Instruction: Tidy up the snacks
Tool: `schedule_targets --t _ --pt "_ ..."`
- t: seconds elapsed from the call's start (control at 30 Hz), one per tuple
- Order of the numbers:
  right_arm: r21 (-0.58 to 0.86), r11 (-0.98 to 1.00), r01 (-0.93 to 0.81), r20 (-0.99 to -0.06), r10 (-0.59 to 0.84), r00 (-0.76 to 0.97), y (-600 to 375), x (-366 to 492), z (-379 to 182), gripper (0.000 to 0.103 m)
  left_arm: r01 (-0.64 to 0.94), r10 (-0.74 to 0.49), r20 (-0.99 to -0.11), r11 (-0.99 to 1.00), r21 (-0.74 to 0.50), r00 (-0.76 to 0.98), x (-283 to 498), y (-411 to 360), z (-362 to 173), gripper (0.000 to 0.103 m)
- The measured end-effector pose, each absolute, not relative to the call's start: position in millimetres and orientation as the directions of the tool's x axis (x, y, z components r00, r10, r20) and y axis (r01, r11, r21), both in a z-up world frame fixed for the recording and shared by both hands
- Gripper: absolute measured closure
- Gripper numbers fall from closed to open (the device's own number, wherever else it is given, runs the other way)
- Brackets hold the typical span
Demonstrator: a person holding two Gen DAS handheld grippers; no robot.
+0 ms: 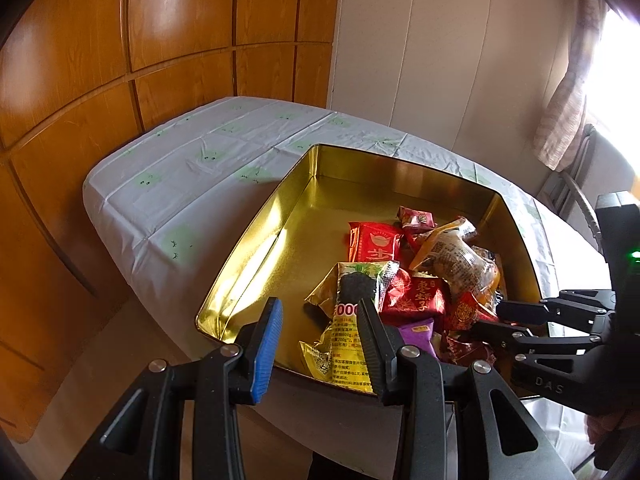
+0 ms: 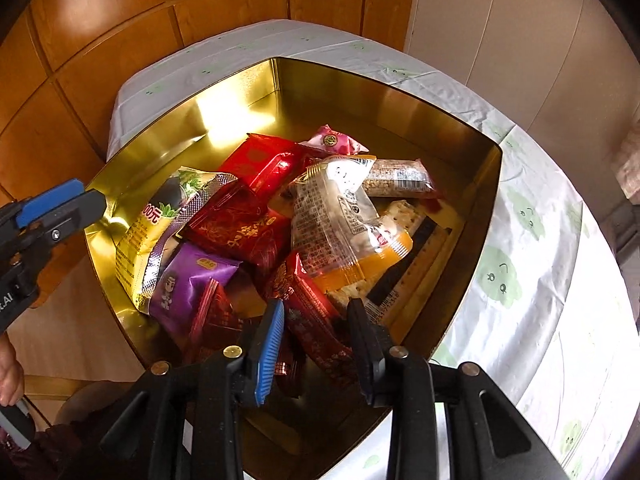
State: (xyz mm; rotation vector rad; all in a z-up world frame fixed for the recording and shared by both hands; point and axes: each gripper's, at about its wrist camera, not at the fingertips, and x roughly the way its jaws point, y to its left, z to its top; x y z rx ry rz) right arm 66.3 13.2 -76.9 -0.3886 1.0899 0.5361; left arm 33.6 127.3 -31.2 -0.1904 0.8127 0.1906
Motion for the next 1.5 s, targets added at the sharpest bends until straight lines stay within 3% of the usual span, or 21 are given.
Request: schedule_targets --t 0.77,1.5 --pt "0.033 0.929 -0.369 -0.784 0.254 0.567 -28 20 -28 0.067 -0.194 0.103 -0.687 0.979 -0.057 0.719 19 99 -13 0.048" --pt "0.016 0.970 -0.244 -0.723 0.180 0.667 -53 -25 -25 0.066 -0.160 0.089 -0.658 0.986 -0.048 0.748 -1 78 -8 0.030"
